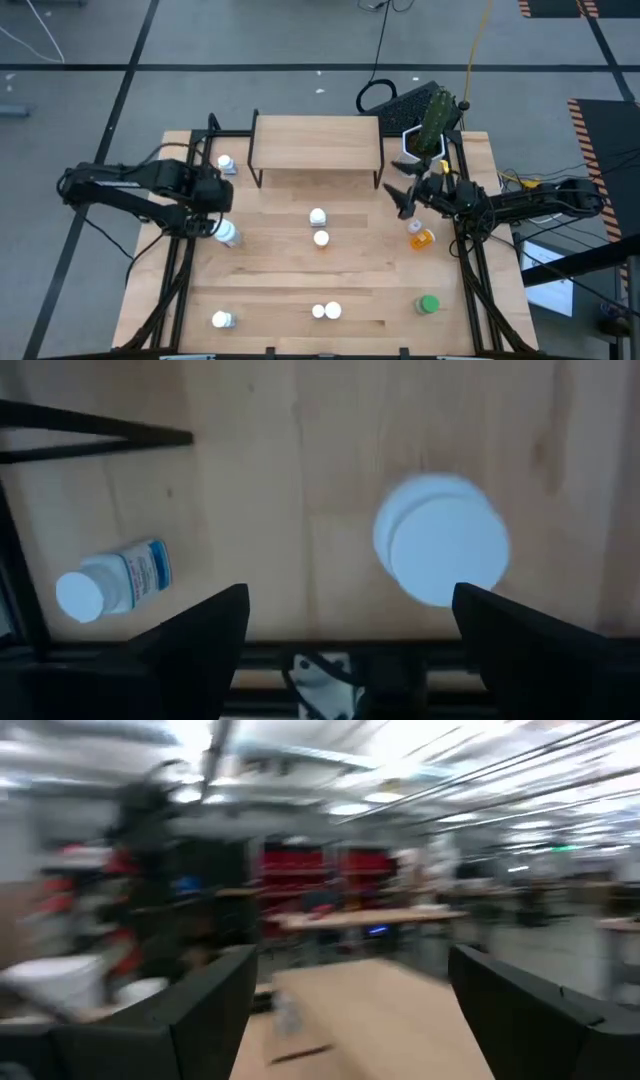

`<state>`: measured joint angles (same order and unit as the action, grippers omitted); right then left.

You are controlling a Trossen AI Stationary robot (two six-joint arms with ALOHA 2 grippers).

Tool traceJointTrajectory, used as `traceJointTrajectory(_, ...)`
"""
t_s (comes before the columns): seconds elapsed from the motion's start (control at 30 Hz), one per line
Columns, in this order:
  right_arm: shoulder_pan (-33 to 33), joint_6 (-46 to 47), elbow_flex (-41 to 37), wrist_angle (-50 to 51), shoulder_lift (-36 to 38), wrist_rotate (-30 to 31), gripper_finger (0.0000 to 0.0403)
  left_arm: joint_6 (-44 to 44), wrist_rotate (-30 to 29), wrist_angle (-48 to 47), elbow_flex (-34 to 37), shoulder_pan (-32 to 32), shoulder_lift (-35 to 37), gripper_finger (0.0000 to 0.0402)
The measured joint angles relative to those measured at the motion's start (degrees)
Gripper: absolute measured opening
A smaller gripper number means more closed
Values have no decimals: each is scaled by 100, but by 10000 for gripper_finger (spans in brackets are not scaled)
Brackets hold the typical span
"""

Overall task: Pick and place medicine bottles onto shelf by color
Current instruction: Put the white violet pill bottle on the shelf

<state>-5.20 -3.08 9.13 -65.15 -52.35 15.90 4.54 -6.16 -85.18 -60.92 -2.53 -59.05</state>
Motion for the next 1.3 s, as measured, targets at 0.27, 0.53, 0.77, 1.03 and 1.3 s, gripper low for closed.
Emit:
traceJointTrajectory(0.27, 550, 908, 0, 75, -379, -112, 325, -436, 315, 24, 294, -558, -256, 354)
traceJointTrajectory(0.53, 1035, 985, 0, -68, -834, 329, 325, -640, 141, 583, 444, -1195, -198, 354)
traceJointTrajectory(0.77, 1094, 815, 0, -417, -1093, 514, 325, -802, 7, 625, 957, -1367, -214, 354)
traceJointTrajectory(1.03, 1094, 370, 0, -967, -1146, 508, 325, -1240, 37, 1004, 1061, -1364, -214, 303)
traceJointTrajectory(1.3, 1040, 86, 0, -1049, -1144, 504, 325, -1852, 73, 1002, 1059, -1364, -212, 233)
